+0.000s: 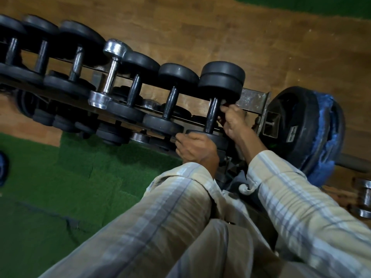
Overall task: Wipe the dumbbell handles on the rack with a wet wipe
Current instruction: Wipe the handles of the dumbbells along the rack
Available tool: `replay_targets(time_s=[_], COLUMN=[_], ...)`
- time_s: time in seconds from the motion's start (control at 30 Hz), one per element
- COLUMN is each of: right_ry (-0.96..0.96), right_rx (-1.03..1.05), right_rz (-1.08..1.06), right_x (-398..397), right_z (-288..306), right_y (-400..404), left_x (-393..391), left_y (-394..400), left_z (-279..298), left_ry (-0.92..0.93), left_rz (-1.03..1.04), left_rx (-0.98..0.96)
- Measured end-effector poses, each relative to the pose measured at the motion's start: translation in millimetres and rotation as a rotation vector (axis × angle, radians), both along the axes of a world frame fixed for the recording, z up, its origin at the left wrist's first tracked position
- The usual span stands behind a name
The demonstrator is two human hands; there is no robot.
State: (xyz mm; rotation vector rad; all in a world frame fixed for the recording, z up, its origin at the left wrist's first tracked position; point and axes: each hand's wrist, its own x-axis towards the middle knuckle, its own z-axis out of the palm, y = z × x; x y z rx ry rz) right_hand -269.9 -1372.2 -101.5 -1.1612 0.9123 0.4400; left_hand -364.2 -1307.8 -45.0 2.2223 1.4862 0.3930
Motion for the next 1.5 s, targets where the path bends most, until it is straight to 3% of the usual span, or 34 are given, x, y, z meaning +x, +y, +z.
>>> replay_targets(time_s=[0.2,0.37,0.47,0.57,0.7,0.8,0.83,1.0,1.17,1.27,1.43,1.5], right_ry=[0.131,0.061,0.019,0.062,0.058,0.067,0.059,-0.017,-0.013,0.012,0.015,0.058], right_rx=[0.523,0.678,0.579,0.319,0.164,-0.228,-0.275,-0.036,-0.196,-0.233,-0.289,-0.302], right_rz=[-0.098,-0.039,0.038,0.176,0.103,0.073,0.04,-0.089,-0.066,0.123,0.731,0.847], right_x=[6,8,12,18,19,8,5,2,-4,-3,-14,-19], right_z=[8,14,19,25,28,26,24,18,15,22,23,27], right_y=[-11,-5,5,15,24,19,16,1,-4,-11,-26,-25], left_x=[-1,0,-1,-2,-2,-1,-1,-1,-1,-1,-2,-2], left_y=[0,0,1,2,2,1,1,2,2,2,1,1], left_z=[-1,-4,-2,-3,-2,-1,-1,-2,-1,-1,-1,-1], left_ry=[0.002,-0.007,0.016,0.029,0.031,0.038,0.043,0.047,0.036,0.028,0.023,0.022], left_rz=[-0.001,-0.008,-0.008,-0.002,-0.004,0.009,0.012,0.01,0.004,-0.006,-0.008,-0.004], left_rx=[0.009,0.012,0.012,0.007,0.007,-0.008,-0.011,-0.03,-0.034,-0.035,-0.043,-0.053])
